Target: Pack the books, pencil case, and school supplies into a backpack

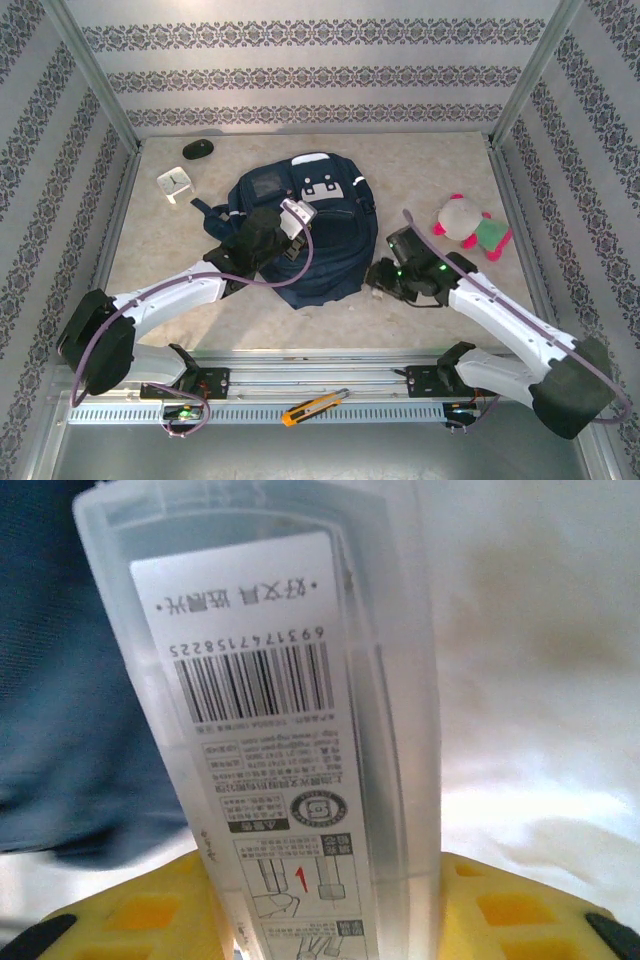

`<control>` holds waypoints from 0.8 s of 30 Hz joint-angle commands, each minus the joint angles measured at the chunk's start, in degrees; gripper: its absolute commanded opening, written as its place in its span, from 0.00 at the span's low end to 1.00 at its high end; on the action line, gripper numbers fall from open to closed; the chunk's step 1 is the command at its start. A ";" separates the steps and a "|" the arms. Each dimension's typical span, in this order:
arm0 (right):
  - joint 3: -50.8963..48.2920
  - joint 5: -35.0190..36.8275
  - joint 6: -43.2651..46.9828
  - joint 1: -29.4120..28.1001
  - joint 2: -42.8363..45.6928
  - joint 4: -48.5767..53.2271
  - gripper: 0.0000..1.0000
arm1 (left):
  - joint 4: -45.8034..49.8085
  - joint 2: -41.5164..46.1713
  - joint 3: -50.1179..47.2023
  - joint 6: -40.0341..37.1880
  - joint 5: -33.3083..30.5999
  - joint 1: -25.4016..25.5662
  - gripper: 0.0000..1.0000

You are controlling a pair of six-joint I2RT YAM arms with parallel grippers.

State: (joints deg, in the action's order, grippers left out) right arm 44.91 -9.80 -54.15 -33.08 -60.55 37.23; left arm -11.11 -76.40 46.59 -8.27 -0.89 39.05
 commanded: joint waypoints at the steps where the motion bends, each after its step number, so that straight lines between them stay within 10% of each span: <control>1: 4.59 -5.41 -0.11 0.65 -0.94 -8.96 0.40 | -4.65 2.66 1.74 3.07 0.89 0.24 0.04; 24: 0.91 -9.98 -26.53 0.47 -20.71 -51.50 0.62 | -6.82 2.78 2.04 6.08 3.08 0.20 0.04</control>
State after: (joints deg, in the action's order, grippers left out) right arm 46.63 -20.03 -77.47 -33.08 -81.19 -7.88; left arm -11.18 -76.12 46.61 -3.97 1.08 39.00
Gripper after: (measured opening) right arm 0.623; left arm 0.048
